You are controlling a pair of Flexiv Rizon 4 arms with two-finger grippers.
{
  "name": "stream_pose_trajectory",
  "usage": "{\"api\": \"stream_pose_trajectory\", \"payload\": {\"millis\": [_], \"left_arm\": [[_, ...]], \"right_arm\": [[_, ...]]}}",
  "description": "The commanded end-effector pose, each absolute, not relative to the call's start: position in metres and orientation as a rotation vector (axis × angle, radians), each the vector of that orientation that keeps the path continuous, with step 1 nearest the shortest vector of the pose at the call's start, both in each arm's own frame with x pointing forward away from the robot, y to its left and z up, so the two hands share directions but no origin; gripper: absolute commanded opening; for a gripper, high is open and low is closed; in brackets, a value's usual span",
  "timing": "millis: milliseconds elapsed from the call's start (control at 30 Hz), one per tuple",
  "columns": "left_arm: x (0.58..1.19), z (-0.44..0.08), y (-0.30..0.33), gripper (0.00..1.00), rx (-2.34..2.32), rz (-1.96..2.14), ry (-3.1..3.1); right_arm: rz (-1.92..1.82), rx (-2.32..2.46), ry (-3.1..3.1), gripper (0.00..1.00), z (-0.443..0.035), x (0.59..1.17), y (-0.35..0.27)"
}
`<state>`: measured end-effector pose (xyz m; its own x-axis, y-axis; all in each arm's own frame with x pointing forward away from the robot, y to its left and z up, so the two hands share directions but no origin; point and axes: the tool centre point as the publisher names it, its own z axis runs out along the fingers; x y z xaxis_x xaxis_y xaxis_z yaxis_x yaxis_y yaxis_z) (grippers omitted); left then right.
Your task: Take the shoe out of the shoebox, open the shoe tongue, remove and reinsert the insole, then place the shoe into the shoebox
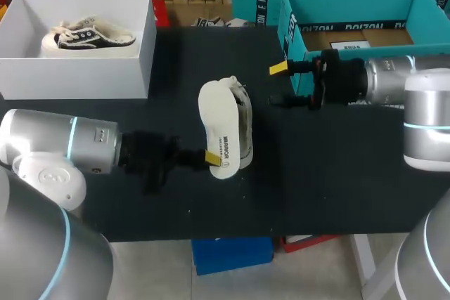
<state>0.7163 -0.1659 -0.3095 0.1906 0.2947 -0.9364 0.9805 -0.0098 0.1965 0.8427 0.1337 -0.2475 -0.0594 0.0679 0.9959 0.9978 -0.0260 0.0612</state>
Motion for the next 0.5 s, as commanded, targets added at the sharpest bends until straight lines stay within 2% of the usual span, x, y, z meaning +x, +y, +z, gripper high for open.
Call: {"api": "stream_pose_trajectory", "payload": {"millis": [33,500], "left_arm": [[0.739,-0.312,-0.183,0.00,1.529,-0.899,1.290],[0.775,-0.321,-0.206,0.00,1.538,-0.866,1.304]], "right_arm": [[-1.242,-1.253,-1.290,1.00,-0.248,0.842,0.135],[-1.242,-1.253,-1.290,1.00,-0.248,0.842,0.135]]}}
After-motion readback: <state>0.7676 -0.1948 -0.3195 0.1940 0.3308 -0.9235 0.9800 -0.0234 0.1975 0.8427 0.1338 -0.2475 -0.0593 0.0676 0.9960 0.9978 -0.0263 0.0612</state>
